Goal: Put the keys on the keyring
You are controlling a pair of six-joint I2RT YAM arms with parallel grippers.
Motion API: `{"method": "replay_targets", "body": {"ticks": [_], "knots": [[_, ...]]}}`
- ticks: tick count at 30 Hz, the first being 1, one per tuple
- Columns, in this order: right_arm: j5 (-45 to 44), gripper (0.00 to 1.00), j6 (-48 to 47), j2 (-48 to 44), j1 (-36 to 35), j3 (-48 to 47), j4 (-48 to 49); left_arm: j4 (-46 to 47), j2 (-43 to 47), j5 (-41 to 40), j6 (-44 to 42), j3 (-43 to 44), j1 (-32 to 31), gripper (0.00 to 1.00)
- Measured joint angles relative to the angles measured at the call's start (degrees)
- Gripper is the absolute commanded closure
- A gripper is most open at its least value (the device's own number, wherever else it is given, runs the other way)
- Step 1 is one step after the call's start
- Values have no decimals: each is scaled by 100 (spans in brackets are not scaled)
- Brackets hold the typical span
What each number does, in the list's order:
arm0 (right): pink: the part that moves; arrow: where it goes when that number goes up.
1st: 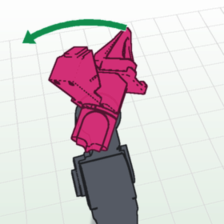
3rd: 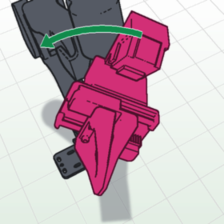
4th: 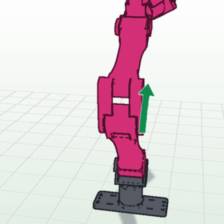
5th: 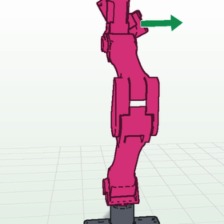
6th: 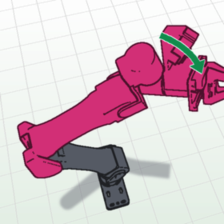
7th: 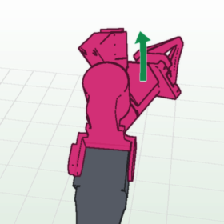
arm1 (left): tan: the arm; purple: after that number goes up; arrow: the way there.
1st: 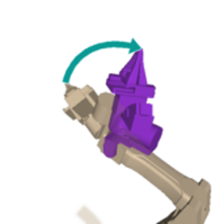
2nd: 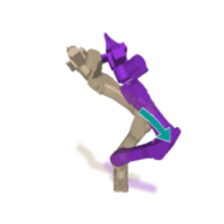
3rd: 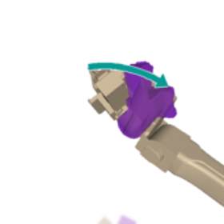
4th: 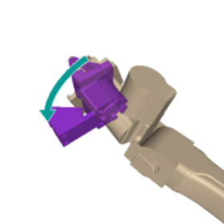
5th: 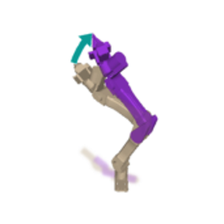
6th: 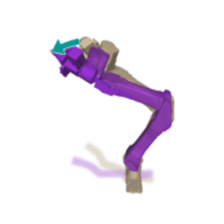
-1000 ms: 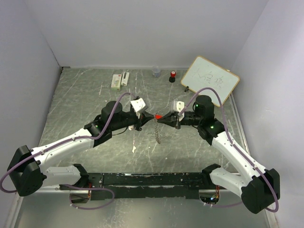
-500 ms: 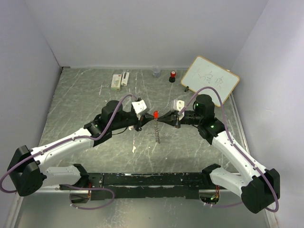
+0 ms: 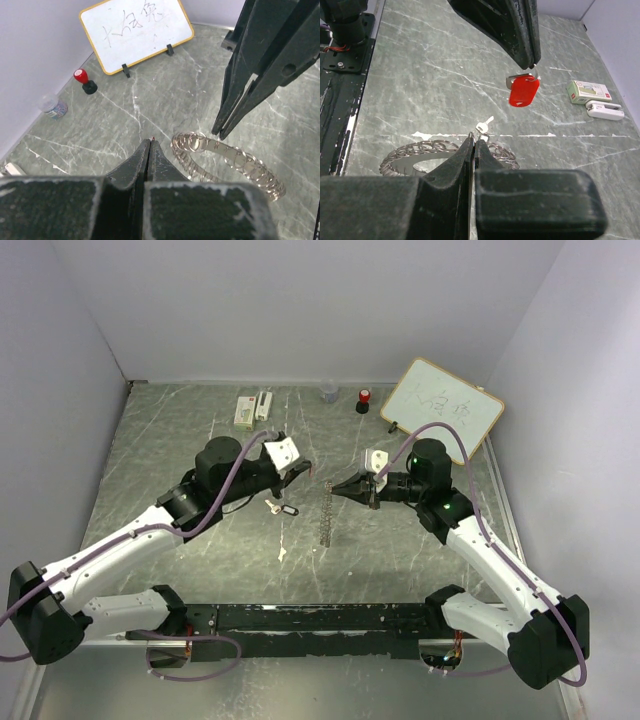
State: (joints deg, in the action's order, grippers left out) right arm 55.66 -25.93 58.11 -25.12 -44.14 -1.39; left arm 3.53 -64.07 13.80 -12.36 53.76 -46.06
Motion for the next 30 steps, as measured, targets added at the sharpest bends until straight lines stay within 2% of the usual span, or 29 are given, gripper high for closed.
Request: {"method": "replay_targets", "body": {"ticks": [8,20,30], "knots": [[4,100,0,0,0,0,-22,-435,-87,461,-411,24,31,93],[17,100,170,129,0,-11,76,-376,-260,1198,-778,-15,37,93],[50,100,313,201,0,-11,245,-367,-433,1405,-883,-35,37,93]]}}
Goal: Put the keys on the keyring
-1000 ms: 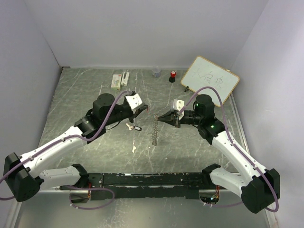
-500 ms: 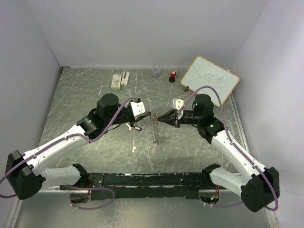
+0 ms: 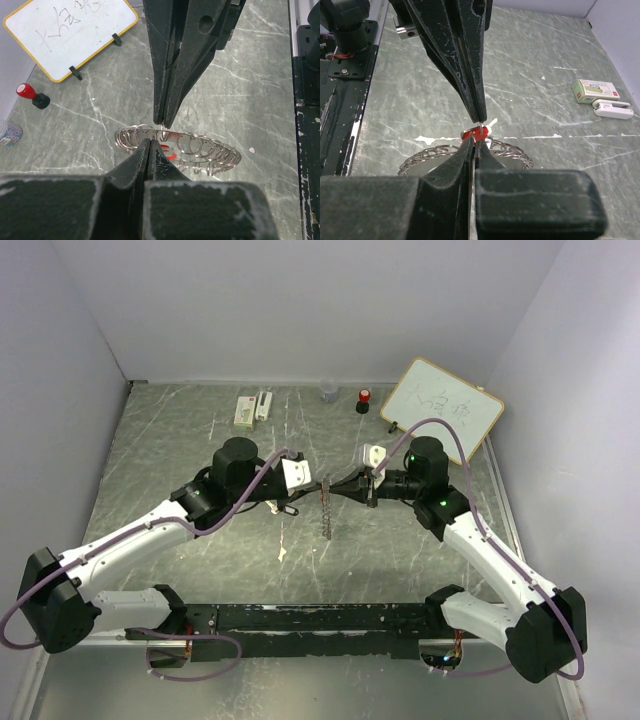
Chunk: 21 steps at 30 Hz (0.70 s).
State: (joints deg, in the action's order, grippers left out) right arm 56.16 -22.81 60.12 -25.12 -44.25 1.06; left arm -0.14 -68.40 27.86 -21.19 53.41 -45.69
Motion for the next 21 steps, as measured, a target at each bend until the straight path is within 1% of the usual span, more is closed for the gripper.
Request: {"method": "replay_targets", "body": {"ticks": [11,21], "knots": [[0,100,103,26,0,0,166,13,-72,212,-98,0,0,94],[-9,100,170,79,0,0,201,33,-66,247,-179,-13,0,93]]}}
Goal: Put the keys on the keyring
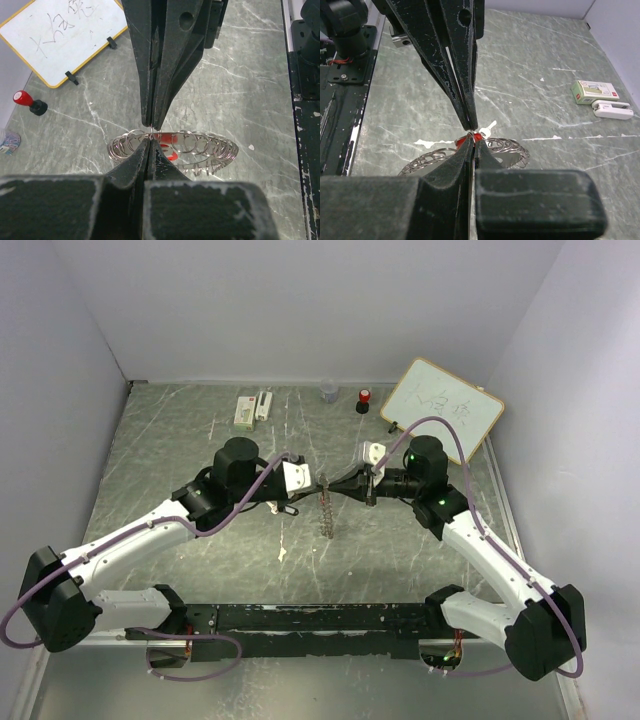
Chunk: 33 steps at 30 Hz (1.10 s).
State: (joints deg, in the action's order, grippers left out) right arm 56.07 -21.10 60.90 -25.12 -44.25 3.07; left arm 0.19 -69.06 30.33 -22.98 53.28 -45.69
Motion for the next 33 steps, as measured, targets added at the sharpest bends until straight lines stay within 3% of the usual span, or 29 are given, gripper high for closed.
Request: {"method": "replay_targets", "body": {"ticks": [33], "knots": [[-472,100,715,-66,-7,70,455,422,74,101,-116,-232,15,93]]}}
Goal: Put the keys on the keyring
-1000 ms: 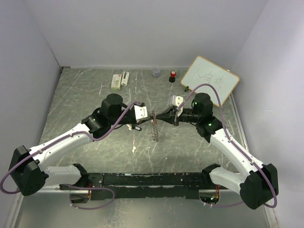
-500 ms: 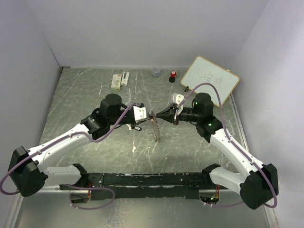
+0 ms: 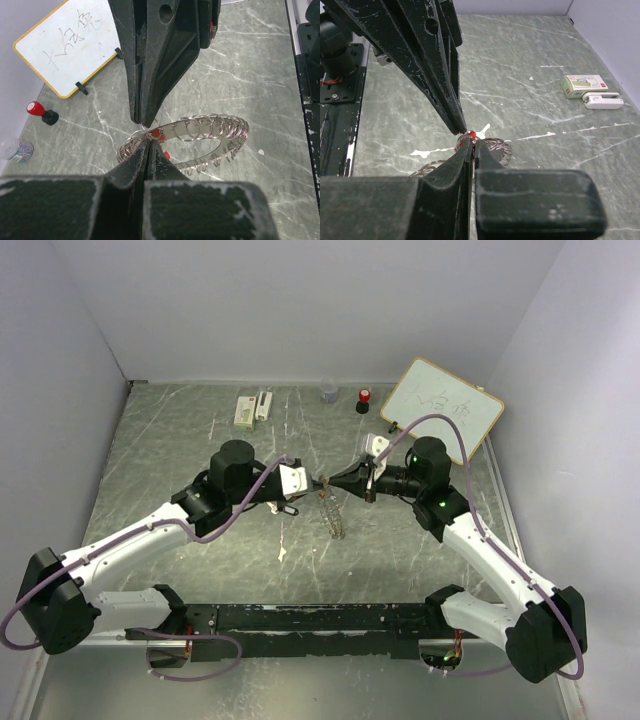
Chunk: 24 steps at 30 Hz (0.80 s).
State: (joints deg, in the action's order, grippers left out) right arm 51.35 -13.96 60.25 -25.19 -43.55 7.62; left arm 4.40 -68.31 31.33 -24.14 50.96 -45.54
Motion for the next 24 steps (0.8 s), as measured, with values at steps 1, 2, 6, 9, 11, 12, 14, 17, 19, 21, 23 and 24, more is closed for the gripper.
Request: {"method": "replay_targets", "body": {"ticks": [1,2,6,9,11,12,14,17,19,21,23,24], "knots": [[-17,100,22,-2,0,2,9,33,7,0,13,-20,0,93],[-33,100,42,-2,-2,7,26,74,15,-2,22,-44,0,93],[-105,100,173,-2,-4,11,96,229,76,-9,57,-142,-7,93],[-146,100,245,0,-4,11,157,299,81,-17,57,-155,-7,93],[-177,100,273,2,-4,11,162,310,81,-20,57,-155,-7,93],[-188,100,278,2,-4,11,162,310,81,-17,57,-155,-7,93],[-210,100,280,9,-4,11,160,308,81,-20,57,-155,-15,93],[-251,100,284,26,-2,11,166,306,81,-20,57,-155,-26,93],[-284,100,282,44,0,11,175,306,81,-17,59,-155,-37,93],[-304,100,282,50,0,11,190,306,81,-15,59,-155,-44,93],[-323,100,282,50,0,11,205,304,81,-13,59,-155,-55,93],[-328,100,282,50,0,11,205,304,81,-13,59,-155,-63,93]]}}
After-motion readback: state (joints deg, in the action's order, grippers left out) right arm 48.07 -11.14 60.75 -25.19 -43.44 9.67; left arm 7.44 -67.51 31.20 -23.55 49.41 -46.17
